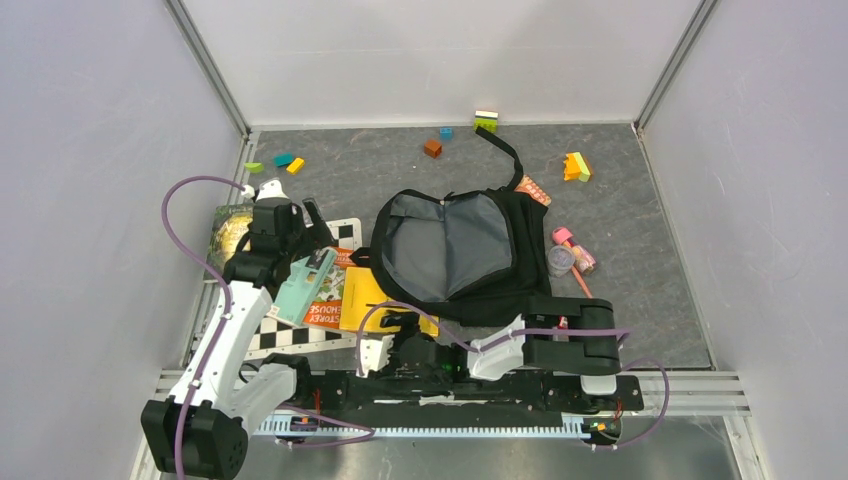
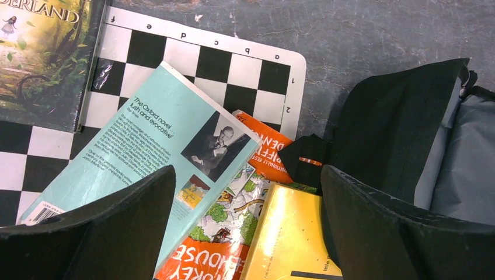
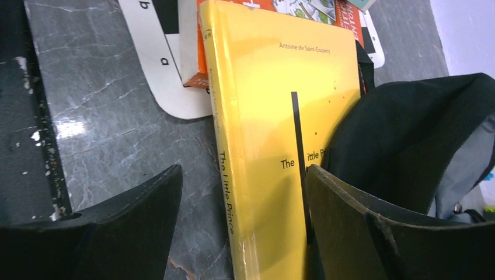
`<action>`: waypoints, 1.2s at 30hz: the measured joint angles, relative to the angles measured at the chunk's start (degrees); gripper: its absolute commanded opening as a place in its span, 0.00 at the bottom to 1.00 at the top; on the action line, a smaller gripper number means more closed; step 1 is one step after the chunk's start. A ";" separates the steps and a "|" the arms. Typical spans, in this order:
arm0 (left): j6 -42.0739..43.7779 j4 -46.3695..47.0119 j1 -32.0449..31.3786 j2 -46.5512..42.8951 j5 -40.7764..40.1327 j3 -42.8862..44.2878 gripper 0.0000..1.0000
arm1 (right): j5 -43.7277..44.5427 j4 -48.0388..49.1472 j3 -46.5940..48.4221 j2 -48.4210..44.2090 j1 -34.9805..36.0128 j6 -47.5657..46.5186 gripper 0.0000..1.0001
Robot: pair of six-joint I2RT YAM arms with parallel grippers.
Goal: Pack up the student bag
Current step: Pick up the book from the center of the board.
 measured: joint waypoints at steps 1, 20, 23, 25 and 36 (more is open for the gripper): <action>0.00 -0.02 0.00 0.00 0.00 0.00 1.00 | 1.25 0.63 0.09 0.46 0.20 -0.42 0.79; 0.00 0.00 0.24 0.00 -0.02 0.00 1.00 | 8.13 6.99 7.32 10.25 0.66 -9.09 0.22; 0.00 -0.02 0.24 0.00 -0.02 0.00 1.00 | 9.99 9.55 7.26 10.08 1.20 -12.48 0.07; 0.00 -0.02 0.24 -0.02 0.00 0.00 1.00 | 10.40 11.26 6.36 8.79 1.27 -14.40 0.00; 0.04 1.86 0.26 -6.40 1.66 -1.27 1.00 | 12.50 13.14 -4.61 -7.52 7.04 -9.99 0.00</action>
